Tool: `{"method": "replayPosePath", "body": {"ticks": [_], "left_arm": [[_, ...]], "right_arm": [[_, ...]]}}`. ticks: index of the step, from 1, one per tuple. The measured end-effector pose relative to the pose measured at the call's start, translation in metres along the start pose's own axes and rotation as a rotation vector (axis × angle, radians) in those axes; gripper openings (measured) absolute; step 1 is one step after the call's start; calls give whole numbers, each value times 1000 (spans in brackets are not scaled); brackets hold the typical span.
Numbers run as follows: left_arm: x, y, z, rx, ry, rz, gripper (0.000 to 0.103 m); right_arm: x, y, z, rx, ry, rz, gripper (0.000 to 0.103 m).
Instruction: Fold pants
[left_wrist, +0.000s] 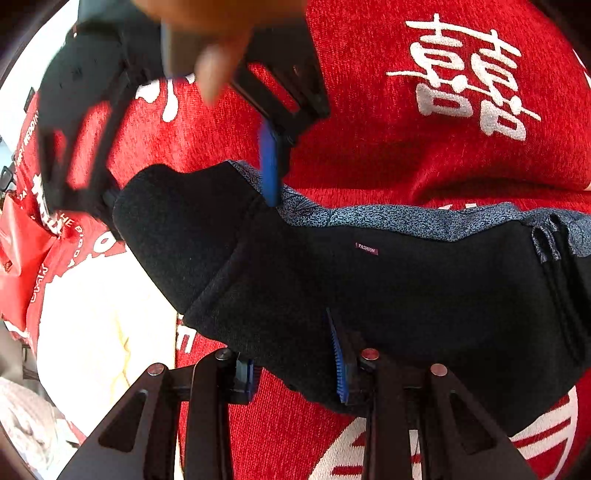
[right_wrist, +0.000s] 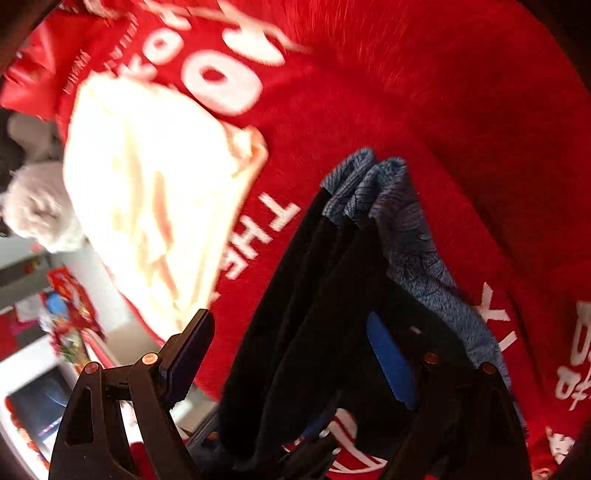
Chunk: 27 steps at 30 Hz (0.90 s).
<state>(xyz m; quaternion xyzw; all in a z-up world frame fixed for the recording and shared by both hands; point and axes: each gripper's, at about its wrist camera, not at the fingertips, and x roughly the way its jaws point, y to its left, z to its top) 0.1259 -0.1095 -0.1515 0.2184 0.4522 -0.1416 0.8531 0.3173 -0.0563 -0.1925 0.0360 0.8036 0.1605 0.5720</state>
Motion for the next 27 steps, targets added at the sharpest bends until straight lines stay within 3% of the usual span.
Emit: {"method": "replayPosePath", "body": {"ticks": [1,2,3,5,9,13,20,27], "left_arm": [[0,0,0,-2,0,-1,32],[-1,-1,1,-5,3,-7,32],[-1,-1,1,-7,10,-12,32],[5,11,-3,-17,13,-30,32],[-18,-3,3,37,-50,-59,32],[-49,-26,12,93,-107,-93,32],[-105,-85,30,203,-183,-182,32],[-151,-180,38,354,-208,-284,32]], "right_arm": [[5,-1,1,4,17,-18,86],[9,-6,-4,12,32,-20,68],[9,-9,-6,20,32,-2,43],[-3,-22,-16,41,-13,49,19],[-33,-47,-49,58,-120,127,17],[-68,-83,-102,110,-247,236,17],[-113,-165,-219,229,-489,427,18],[-123,-255,-341,350,-668,565,18]]}}
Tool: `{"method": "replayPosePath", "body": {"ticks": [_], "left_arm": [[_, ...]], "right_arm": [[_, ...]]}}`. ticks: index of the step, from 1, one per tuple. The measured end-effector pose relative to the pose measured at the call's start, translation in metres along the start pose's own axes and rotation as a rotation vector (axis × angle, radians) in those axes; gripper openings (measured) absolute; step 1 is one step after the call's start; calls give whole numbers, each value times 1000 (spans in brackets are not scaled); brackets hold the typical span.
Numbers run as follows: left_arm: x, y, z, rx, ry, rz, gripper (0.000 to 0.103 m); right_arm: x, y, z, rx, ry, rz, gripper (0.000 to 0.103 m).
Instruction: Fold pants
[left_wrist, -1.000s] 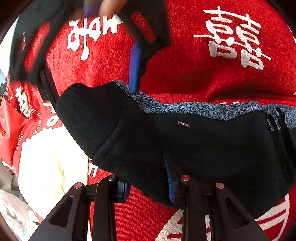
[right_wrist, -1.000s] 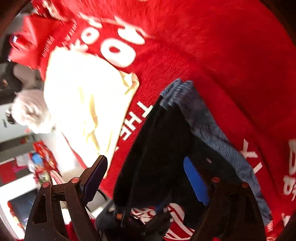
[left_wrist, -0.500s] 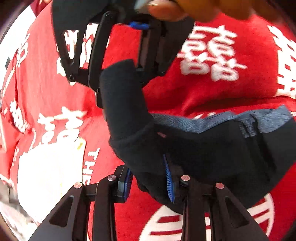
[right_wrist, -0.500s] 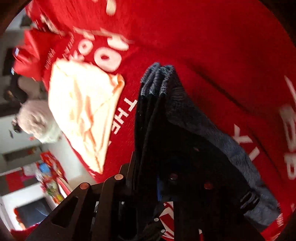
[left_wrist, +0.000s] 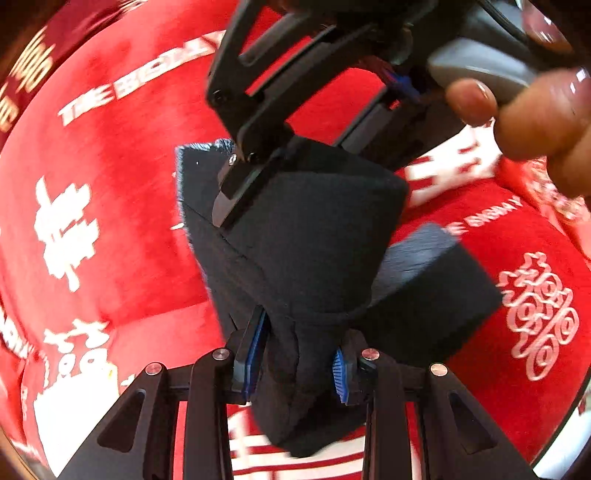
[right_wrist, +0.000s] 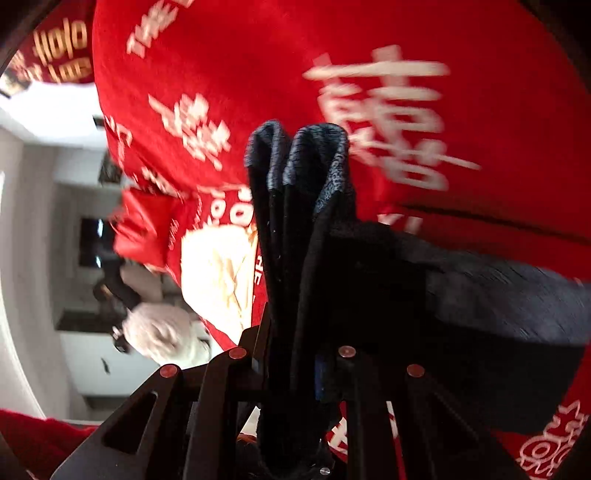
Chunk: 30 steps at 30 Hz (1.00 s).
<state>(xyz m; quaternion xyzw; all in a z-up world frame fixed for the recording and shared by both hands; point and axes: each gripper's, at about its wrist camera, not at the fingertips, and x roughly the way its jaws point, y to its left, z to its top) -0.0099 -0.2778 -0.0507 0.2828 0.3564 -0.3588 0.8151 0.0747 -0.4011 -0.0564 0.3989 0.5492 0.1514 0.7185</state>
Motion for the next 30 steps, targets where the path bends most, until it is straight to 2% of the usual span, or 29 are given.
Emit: {"method": "replayPosePath", "body": {"ticks": [6,9,12,15,17,18,19,21,25,27,30], "left_arm": [[12,-88,16,117,35,-57,32],[25,-116,18,162,54,-72,32],[45,-141,7,202,109,-76,32],[66,-155,-1,206,178,-69,32],[71,-158,-5,217,199,-49,33],[74,-161,-6,222,204,-47,42],[74,-160,-6,214,216,-58,58],[72,-153,-7,163,245,-84,68],[66,-135,-7,99,297,-111,68],[63,-120,-10,25,334,-130,68],[60,-94,-12,-119,384,-130,68]], "right_arm": [[-62,-86,-41,126,-88,44,18],[-82,-128,-59,194,-123,75,18],[-68,-163,-70,245,-131,56,18],[-52,-194,-74,271,-100,10,18],[-41,-209,-76,296,-86,8,18],[-38,-212,-77,304,-83,9,21],[-36,-212,-77,307,-81,2,21],[-35,-211,-79,293,-70,-55,27],[-41,-206,-81,276,-57,-161,36],[-40,-200,-83,262,-50,-249,45],[-46,-192,-90,227,-39,-350,45]]}}
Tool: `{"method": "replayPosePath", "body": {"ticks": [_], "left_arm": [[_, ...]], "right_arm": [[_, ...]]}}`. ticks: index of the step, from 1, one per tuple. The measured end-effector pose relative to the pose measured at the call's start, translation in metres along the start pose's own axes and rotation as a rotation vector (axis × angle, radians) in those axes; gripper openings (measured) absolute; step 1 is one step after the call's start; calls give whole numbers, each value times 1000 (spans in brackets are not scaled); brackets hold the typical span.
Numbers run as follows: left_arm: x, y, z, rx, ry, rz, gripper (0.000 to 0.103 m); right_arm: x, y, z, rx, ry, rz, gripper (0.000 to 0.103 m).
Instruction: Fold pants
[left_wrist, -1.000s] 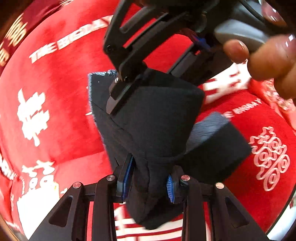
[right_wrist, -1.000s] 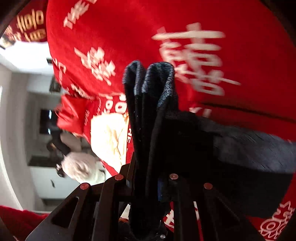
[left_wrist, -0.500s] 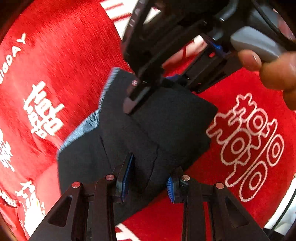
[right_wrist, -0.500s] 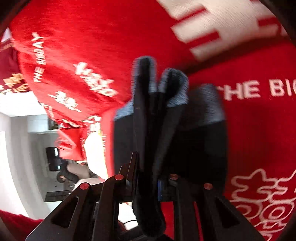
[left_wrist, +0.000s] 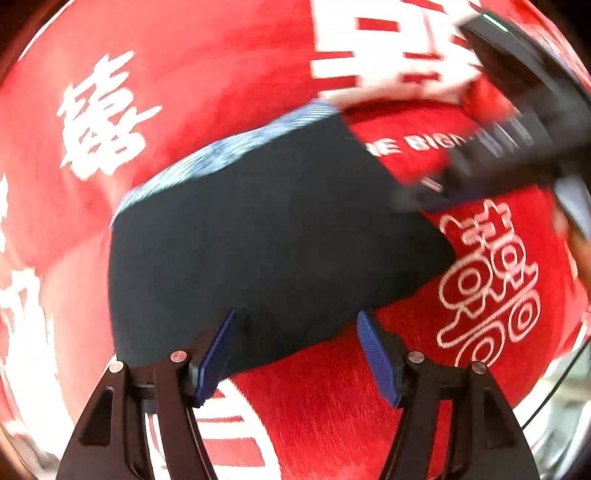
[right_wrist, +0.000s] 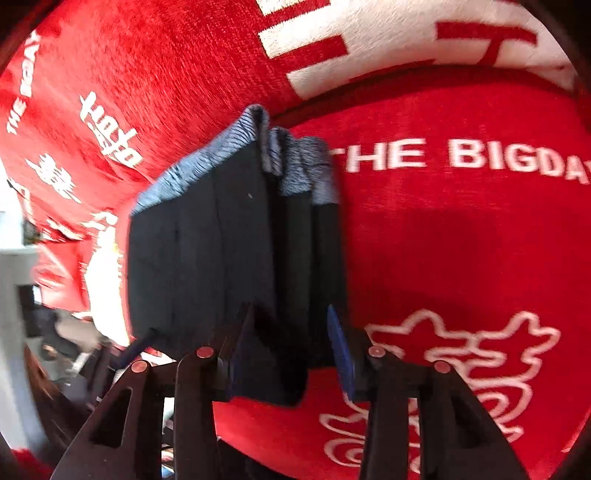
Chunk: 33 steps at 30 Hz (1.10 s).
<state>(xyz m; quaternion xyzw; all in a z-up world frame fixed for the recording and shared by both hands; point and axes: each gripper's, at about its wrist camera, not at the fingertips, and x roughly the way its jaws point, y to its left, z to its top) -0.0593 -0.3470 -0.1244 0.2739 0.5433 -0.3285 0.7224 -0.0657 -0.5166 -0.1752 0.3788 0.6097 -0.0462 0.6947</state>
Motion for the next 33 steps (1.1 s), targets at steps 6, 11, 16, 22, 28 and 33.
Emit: {"method": "replayPosePath", "body": {"ticks": [6,11,16,22,28,33], "left_arm": [[-5,49,-4,-225,57,15,68],[-5,69,-12,-350,101,35,68],[-10,80,-14,-387,111,58,94],[-3,86,-9,-368,130,61,94],[5,96,-7,-379,157,76,94],[7,104,-6,-377,156,80,94]], "right_arm": [[-17,8,-22,-43,-42,-96,40],[-24,31,-32,-101,-60,-78,39],[-25,33,-40,-110,-42,-91,41],[-31,27,-49,-65,-38,-99,68],[-32,23,-52,-25,-41,-146,79],[-32,25,-51,-14,-48,-167,79]]}}
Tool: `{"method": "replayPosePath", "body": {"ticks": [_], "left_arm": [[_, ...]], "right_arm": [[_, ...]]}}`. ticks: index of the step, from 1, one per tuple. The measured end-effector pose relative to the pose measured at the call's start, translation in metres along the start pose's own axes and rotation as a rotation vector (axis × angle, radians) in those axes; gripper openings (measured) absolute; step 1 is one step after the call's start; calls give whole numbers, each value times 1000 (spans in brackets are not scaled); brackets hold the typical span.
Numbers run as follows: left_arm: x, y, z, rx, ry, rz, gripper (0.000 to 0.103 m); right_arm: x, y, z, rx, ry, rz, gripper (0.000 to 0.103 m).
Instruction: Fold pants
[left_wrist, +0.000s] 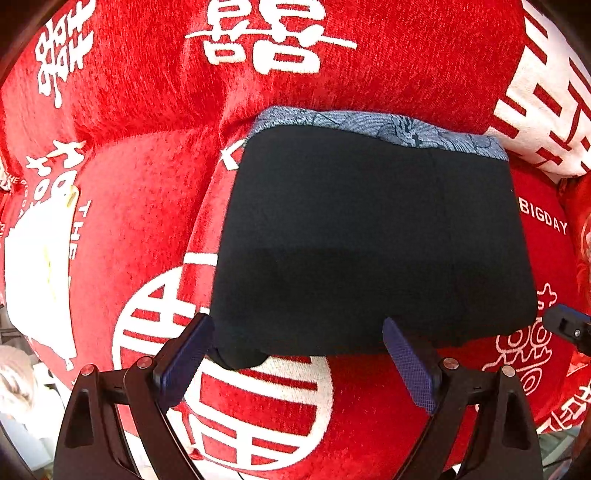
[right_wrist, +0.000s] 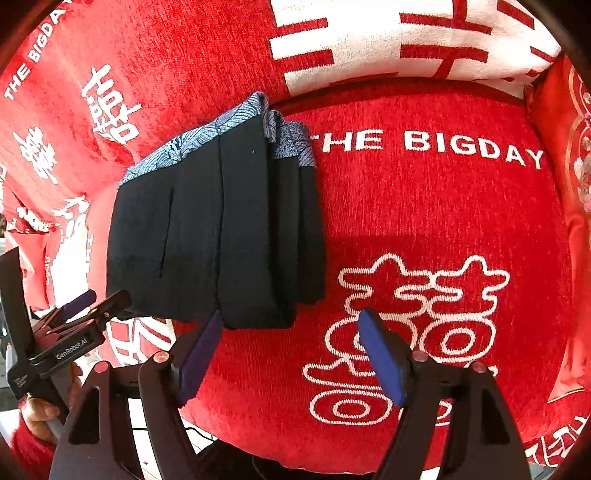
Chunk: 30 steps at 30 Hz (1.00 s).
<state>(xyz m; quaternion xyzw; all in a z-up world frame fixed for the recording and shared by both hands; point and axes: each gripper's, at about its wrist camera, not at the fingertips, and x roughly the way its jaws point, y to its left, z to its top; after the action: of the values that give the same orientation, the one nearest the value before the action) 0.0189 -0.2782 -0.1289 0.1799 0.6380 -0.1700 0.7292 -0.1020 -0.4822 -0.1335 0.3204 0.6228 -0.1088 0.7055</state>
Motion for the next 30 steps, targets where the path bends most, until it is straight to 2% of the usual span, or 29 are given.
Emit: {"method": "replayPosePath", "body": {"ticks": [6,12,15,23,26,30], "left_arm": [[4,10,3,-7,6,4,94],[12,20,8,-19,18,13,93],[14,26,10,-22,15,15,94],[17,44,25,-25,-2,13,94],[17,52,35,-33,-15,-9,94],[24,60,52,-21,-14,-91,94]], "right_arm": [[11,14,6,-22,2,-9,79],[38,24,8,-77,32,-59,82],[44,18,6,-63,39,-55,86],[44,16,3,-105,46,-43,87],[41,11,7,-93,52,-13,87],[31,0,17,-98,19,17,87]]}}
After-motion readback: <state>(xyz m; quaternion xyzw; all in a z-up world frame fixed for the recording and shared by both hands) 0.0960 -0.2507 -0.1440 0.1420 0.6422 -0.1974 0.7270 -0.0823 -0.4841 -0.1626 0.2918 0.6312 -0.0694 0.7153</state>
